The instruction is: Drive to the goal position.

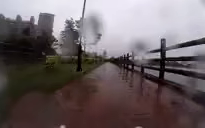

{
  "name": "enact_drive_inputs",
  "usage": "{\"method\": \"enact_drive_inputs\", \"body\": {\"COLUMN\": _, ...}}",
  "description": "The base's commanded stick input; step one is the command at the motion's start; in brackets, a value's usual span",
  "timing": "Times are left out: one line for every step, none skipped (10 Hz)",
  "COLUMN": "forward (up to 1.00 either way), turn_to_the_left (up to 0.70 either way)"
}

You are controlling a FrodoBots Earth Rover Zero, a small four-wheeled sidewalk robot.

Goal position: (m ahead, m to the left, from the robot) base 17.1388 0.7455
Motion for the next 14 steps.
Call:
{"method": "enact_drive_inputs", "body": {"forward": 1.00, "turn_to_the_left": 0.00}}
{"method": "enact_drive_inputs", "body": {"forward": 1.00, "turn_to_the_left": 0.00}}
{"method": "enact_drive_inputs", "body": {"forward": 1.00, "turn_to_the_left": 0.00}}
{"method": "enact_drive_inputs", "body": {"forward": 1.00, "turn_to_the_left": 0.00}}
{"method": "enact_drive_inputs", "body": {"forward": 1.00, "turn_to_the_left": -0.01}}
{"method": "enact_drive_inputs", "body": {"forward": 1.00, "turn_to_the_left": -0.04}}
{"method": "enact_drive_inputs", "body": {"forward": 1.00, "turn_to_the_left": -0.40}}
{"method": "enact_drive_inputs", "body": {"forward": 1.00, "turn_to_the_left": -0.40}}
{"method": "enact_drive_inputs", "body": {"forward": 1.00, "turn_to_the_left": -0.38}}
{"method": "enact_drive_inputs", "body": {"forward": 1.00, "turn_to_the_left": 0.00}}
{"method": "enact_drive_inputs", "body": {"forward": 1.00, "turn_to_the_left": 0.00}}
{"method": "enact_drive_inputs", "body": {"forward": 1.00, "turn_to_the_left": 0.00}}
{"method": "enact_drive_inputs", "body": {"forward": 1.00, "turn_to_the_left": 0.00}}
{"method": "enact_drive_inputs", "body": {"forward": 1.00, "turn_to_the_left": 0.00}}
